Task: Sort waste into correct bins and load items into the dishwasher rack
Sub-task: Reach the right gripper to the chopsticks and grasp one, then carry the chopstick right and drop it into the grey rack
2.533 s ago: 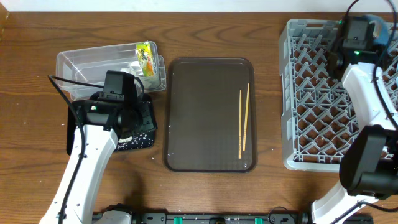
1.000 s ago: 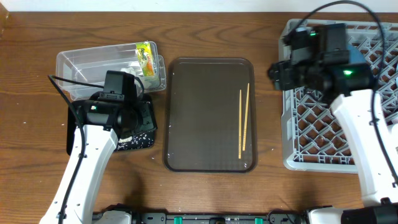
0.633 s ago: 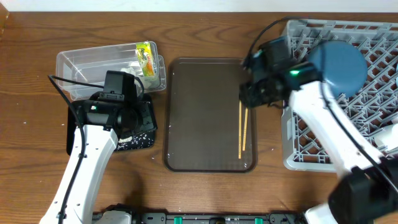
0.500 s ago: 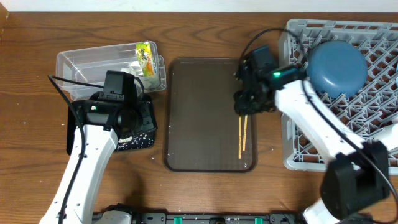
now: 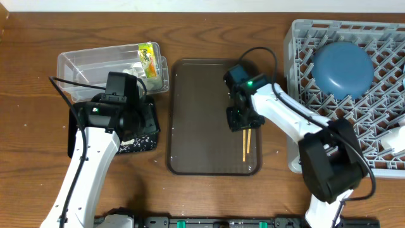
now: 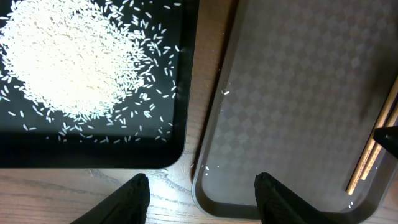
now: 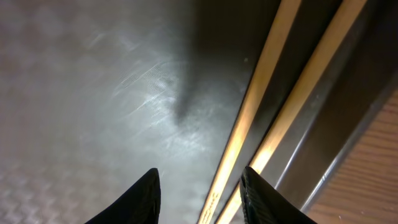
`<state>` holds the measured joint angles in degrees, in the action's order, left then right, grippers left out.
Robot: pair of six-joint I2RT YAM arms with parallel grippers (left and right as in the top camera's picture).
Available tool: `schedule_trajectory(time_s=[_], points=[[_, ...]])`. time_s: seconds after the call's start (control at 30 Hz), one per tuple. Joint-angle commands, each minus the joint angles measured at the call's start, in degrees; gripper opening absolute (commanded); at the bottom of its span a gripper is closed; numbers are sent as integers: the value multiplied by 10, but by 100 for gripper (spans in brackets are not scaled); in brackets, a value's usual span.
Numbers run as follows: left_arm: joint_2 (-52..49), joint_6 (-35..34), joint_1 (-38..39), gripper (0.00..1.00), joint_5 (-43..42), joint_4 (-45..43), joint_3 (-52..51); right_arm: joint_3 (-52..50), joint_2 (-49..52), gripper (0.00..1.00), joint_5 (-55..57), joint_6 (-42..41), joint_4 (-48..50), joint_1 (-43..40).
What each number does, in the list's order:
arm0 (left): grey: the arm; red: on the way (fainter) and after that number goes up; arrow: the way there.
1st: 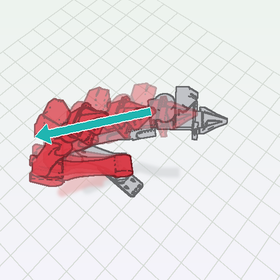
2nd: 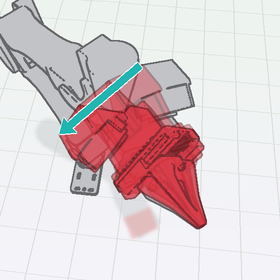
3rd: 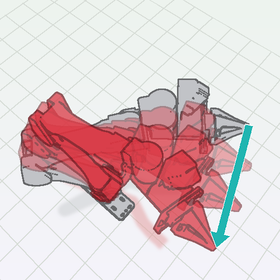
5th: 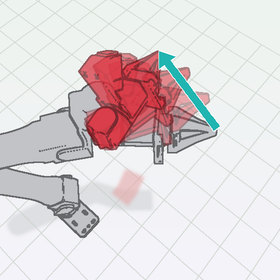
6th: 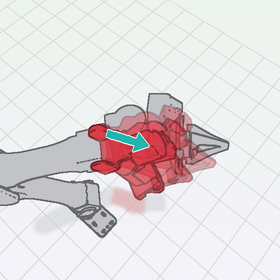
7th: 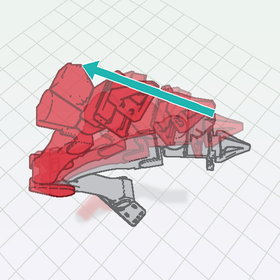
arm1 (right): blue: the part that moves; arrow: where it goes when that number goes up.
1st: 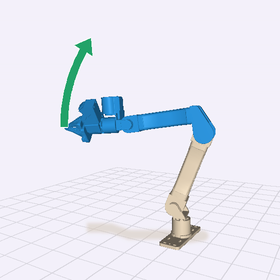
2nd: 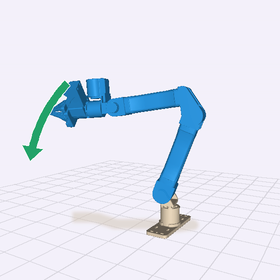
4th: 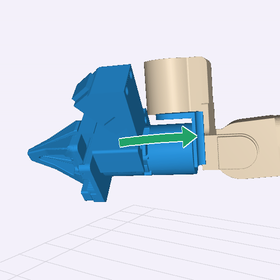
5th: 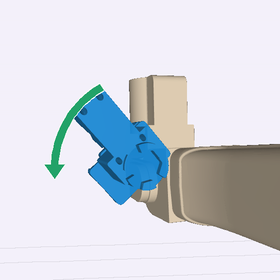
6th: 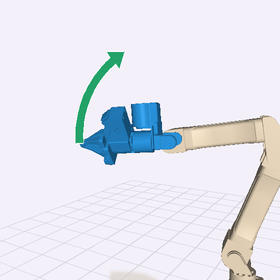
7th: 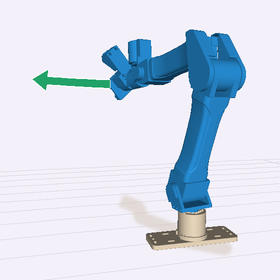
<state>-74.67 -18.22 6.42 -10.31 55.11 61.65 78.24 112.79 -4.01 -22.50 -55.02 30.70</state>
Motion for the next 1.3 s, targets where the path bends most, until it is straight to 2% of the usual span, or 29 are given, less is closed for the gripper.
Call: schedule_trajectory(time_s=[0.0, 0.23, 0.37, 0.47, 0.53, 0.73, 0.97, 1.13, 1.27], points=[[1, -1, -2, 57, 3, 1, 7, -3, 20, 41, 32, -39, 5, 7], [1, -1, -2, 57, 3, 1, 7, -6, 48, 39, 44, -47, 25, 9], [1, -1, -2, 57, 3, 1, 7, -16, 56, 27, 44, -47, 34, 13], [1, -1, -2, 57, 3, 1, 7, -19, 56, 9, 44, -47, 39, 16], [1, -1, -2, 57, 3, 1, 7, -18, 56, 1, 37, -47, 41, 16], [1, -1, -2, 57, 3, 2, 7, 15, 34, 1, 26, -33, 14, 5], [1, -1, -2, 57, 3, 2, 7, 58, -89, 1, 29, 55, -9, -45], [1, -1, -2, 57, 3, 1, 7, 58, -170, 1, 56, 108, -19, -121], [1, -1, -2, 57, 3, 1, 7, 58, -186, 1, 57, 159, -43, -196]])
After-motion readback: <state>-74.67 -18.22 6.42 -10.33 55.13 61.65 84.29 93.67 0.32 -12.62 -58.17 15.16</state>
